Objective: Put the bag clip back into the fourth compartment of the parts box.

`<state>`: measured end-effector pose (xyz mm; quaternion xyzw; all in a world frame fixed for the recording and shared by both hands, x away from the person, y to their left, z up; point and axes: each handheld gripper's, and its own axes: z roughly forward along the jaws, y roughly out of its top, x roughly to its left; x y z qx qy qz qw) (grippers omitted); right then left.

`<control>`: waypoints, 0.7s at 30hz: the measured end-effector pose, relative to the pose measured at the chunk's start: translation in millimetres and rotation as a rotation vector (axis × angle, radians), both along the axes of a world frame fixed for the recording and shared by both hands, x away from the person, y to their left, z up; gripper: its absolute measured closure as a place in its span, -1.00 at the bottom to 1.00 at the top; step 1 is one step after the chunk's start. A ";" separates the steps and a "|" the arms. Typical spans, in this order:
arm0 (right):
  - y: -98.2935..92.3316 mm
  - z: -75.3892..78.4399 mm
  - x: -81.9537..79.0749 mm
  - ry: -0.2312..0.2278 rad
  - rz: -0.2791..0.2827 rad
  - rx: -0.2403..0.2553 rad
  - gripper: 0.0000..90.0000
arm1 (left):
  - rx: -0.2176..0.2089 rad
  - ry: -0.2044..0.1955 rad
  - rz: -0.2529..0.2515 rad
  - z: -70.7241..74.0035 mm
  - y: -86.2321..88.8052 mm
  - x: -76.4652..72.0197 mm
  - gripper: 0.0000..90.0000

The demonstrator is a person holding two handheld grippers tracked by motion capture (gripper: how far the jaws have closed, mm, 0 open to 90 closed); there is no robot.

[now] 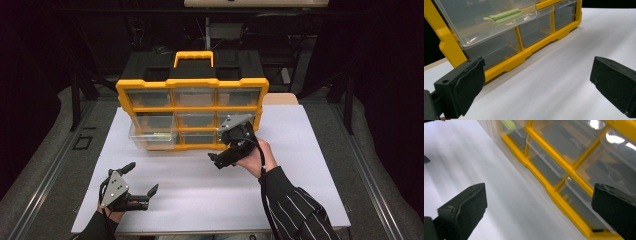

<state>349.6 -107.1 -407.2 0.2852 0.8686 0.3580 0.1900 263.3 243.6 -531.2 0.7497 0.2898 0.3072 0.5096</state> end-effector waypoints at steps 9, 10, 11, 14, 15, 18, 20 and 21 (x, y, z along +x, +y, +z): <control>-28.6 -20.4 -15.2 -0.016 -0.040 0.017 -1.00 | 0.001 0.000 0.002 -0.2 -0.7 0.2 -1.00; -30.9 -22.2 -16.3 -0.017 -0.042 0.018 -1.00 | 0.002 0.000 0.001 -0.2 -0.8 0.3 -1.00; -34.4 -25.6 -18.5 -0.017 -0.050 0.023 -1.00 | 0.002 0.000 0.001 -0.2 -0.9 0.3 -1.00; -42.8 -33.1 -23.3 -0.021 -0.060 0.033 -1.00 | 0.002 0.000 0.001 -0.2 -0.9 0.3 -1.00; -44.8 -34.8 -24.8 -0.019 -0.065 0.034 -1.00 | 0.002 0.000 0.001 -0.2 -0.9 0.4 -1.00; -52.0 -41.5 -29.8 -0.031 -0.076 0.039 -1.00 | 0.003 0.000 0.002 -0.3 -0.9 0.5 -1.00; -57.1 -46.6 -32.6 -0.023 -0.081 0.047 -1.00 | 0.003 0.000 0.002 -0.3 -1.0 0.5 -1.00; -58.9 -48.3 -33.5 -0.029 -0.083 0.045 -1.00 | 0.002 0.001 0.002 -0.3 -0.9 0.5 -1.00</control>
